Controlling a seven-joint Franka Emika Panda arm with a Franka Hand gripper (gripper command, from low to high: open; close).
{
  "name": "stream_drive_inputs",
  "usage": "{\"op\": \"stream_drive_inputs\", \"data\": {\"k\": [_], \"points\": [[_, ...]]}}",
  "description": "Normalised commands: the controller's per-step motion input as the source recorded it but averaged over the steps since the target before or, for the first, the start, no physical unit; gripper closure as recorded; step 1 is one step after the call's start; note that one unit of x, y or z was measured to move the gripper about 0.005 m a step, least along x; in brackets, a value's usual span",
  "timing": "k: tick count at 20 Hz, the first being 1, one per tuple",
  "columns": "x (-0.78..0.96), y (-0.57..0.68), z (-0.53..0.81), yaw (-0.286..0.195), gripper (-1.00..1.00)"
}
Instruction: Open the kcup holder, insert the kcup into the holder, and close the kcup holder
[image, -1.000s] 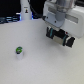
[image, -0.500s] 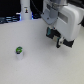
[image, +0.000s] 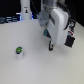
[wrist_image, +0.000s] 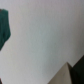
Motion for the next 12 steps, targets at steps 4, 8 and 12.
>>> {"op": "stream_drive_inputs", "data": {"k": [4,8,12], "points": [[-0.20,-0.51,0.00,-0.261,-1.00],[-0.37,-0.52,-0.01,-0.242,-1.00],[-0.39,-0.53,-0.05,-0.238,-1.00]]}}
